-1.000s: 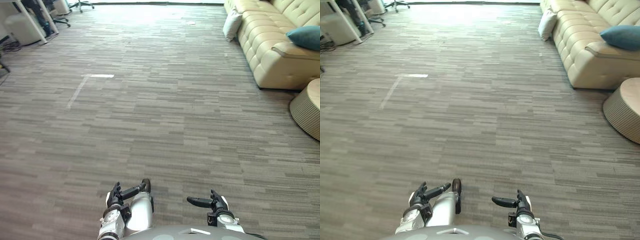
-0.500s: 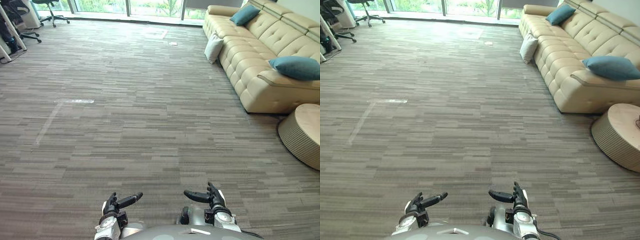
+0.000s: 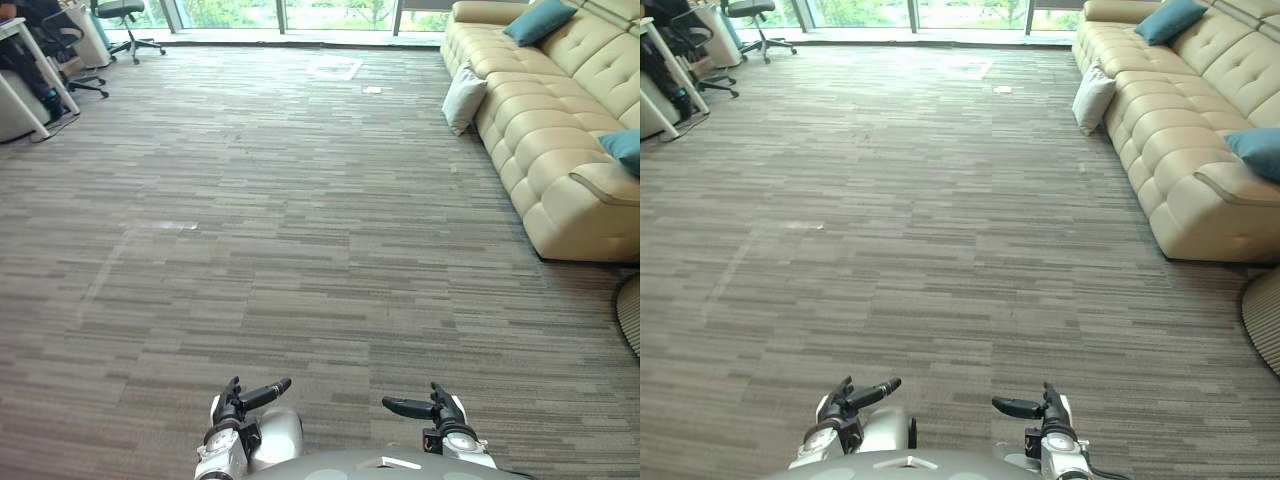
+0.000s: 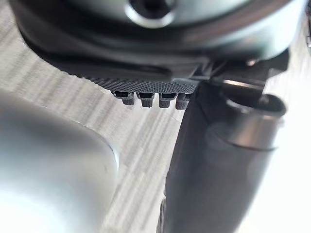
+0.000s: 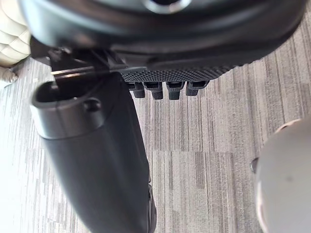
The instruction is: Pick up cushions and gather them together orderly.
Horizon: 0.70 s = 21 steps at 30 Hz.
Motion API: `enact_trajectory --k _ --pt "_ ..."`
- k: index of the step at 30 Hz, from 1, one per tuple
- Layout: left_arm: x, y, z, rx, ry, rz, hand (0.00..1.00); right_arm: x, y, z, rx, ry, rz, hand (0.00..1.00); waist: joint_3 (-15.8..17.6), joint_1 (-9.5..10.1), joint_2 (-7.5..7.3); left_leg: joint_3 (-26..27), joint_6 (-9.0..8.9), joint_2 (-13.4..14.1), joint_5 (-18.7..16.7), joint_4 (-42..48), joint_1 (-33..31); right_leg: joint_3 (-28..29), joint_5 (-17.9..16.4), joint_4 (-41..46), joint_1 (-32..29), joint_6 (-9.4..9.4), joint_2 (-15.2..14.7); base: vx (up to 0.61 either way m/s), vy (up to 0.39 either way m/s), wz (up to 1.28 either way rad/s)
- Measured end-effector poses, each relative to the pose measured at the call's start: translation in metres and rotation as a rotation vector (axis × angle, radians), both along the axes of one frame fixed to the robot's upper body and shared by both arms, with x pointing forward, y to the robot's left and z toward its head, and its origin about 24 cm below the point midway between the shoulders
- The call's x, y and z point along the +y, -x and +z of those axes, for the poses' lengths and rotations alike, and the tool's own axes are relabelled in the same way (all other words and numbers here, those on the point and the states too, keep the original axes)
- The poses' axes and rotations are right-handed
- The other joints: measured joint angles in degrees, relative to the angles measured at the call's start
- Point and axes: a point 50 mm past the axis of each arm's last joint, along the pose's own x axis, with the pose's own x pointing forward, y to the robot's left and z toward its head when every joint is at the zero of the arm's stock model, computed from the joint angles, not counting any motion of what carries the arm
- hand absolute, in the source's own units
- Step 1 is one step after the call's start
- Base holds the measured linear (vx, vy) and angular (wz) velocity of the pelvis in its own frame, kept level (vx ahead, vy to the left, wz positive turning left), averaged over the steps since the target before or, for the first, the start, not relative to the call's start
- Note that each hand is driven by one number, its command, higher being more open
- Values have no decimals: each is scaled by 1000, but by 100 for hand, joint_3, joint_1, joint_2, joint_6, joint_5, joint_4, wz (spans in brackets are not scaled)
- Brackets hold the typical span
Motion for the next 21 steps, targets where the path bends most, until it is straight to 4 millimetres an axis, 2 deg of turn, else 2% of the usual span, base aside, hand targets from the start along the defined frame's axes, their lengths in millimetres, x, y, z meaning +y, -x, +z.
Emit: enact_trajectory --k 2,3,5,6,7,8,9,10,11,12,13,14,16,17,18,19,21 --pt "-1 -1 1 -8 5 8 100 2 0 0 4 2 17 100 -6 1 -8 -22 -61 -111 396 -1374 -143 145 -189 -100 234 205 -163 415 187 -33" --pt "-1 -1 1 -10 8 13 100 3 0 0 7 5 30 100 -5 9 -4 -19 -36 -117 497 -1656 -153 194 -270 -113 313 272 -205 428 220 -37" --pt "3 0 1 -13 0 31 100 8 3 -2 25 -5 43 100 -84 75 -98 37 56 -276 1428 -1703 -99 439 -503 -89 565 467 -468 720 368 -41" --pt "4 0 1 -12 -2 32 100 9 4 -3 27 -10 41 100 -122 77 -130 50 115 -308 1492 -1624 -113 518 -501 10 546 463 -520 740 389 -42" --pt "7 1 2 -9 -9 36 100 15 6 -4 32 -28 33 100 -193 95 -252 155 228 -408 1482 -1416 -105 776 -490 425 383 467 -704 583 321 -31" --pt "12 1 2 -3 -19 34 100 20 8 -5 39 -41 33 100 -249 94 -410 266 409 -573 1233 -1252 -19 943 -464 934 245 514 -907 669 364 -31" --pt "14 3 1 10 -24 32 100 20 11 -5 44 -45 32 100 -260 92 -496 367 499 -735 963 -1148 197 1109 -316 1874 -32 762 -1067 537 294 -14" --pt "16 3 1 20 -28 28 100 20 11 -5 43 -44 33 100 -270 86 -536 427 563 -851 762 -1136 416 1265 46 2821 -363 946 -1159 525 290 -10" --pt "16 4 -1 37 -29 27 100 18 9 -4 31 -41 37 100 -247 43 -547 442 624 -963 543 -1178 740 1412 604 4152 -920 1136 -1221 518 282 -3" --pt "16 7 -3 60 -29 29 100 16 7 -3 17 -39 39 100 -206 21 -503 439 615 -1048 407 -1267 1070 1395 626 5037 -1362 1173 -1293 512 258 -1" --pt "15 8 -4 71 -28 32 100 14 5 -2 4 -34 41 100 -191 -16 -485 439 637 -1093 325 -1405 1368 1333 588 5471 -1668 1126 -1293 574 222 0" --pt "13 9 -5 81 -27 23 100 11 2 0 -14 -26 40 100 -173 -28 -423 423 638 -1107 257 -1680 1807 1106 496 5691 -2068 981 -1259 455 136 0" --pt "11 10 -6 91 -30 -5 100 9 -4 5 -65 -17 30 100 -161 -105 -385 303 694 -1078 133 -2116 2368 488 247 5382 -2718 826 -1167 462 72 16" --pt "11 11 -6 98 -29 -8 100 8 -7 6 -82 -17 21 100 -141 -151 -369 234 692 -1043 70 -2263 2623 175 128 4922 -2887 666 -1083 415 5 26" --pt "10 13 -7 107 -27 -10 100 7 -8 7 -89 -17 10 100 -138 -190 -362 194 673 -1011 -8 -2393 2857 -53 91 4248 -3038 618 -963 456 -38 31" --pt "9 13 -8 112 -26 -22 100 6 -8 7 -91 -16 -1 100 -125 -232 -341 112 611 -972 -166 -2506 3119 -155 165 3035 -3182 620 -718 496 -82 26" --pt "8 12 -8 114 -30 -39 100 2 -9 7 -87 -10 -6 100 -118 -256 -329 42 531 -968 -249 -2566 3243 -129 340 2203 -3276 640 -591 430 -102 29"
